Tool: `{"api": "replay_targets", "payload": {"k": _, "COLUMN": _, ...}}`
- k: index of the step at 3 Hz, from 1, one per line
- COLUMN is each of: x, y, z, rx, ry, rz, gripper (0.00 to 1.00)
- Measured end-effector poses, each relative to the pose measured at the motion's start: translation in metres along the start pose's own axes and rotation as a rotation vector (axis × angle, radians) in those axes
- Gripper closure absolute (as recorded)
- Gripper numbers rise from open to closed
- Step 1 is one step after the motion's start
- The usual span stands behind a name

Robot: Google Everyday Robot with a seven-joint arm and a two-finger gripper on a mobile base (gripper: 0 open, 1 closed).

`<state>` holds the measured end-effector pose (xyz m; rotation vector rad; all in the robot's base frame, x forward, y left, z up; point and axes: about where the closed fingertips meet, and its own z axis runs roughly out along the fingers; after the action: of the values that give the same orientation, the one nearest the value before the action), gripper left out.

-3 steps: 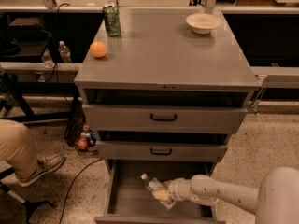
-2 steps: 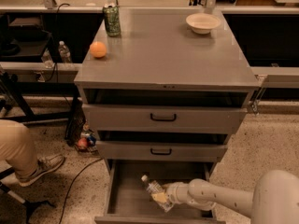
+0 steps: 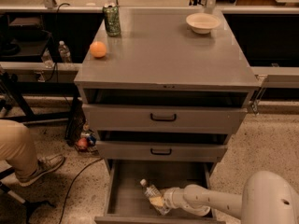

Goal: Place blue plastic bottle into bottom drawer

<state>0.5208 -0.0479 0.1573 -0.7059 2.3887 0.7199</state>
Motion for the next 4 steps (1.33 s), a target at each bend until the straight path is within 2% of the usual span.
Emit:
{"api": "replay_targets", "payload": {"k": 3, "x": -0.0009, "y": 0.0050, "z": 0.0177, "rx": -0.036, "ry": 0.028, "rz": 0.002, "gripper": 0.12}}
{"api": "replay_targets", "payload": {"k": 4, "x": -0.0019, "y": 0.0060, "z": 0.0169, "rx": -0.045, "ry": 0.028, "rz": 0.006, "gripper": 0.00}}
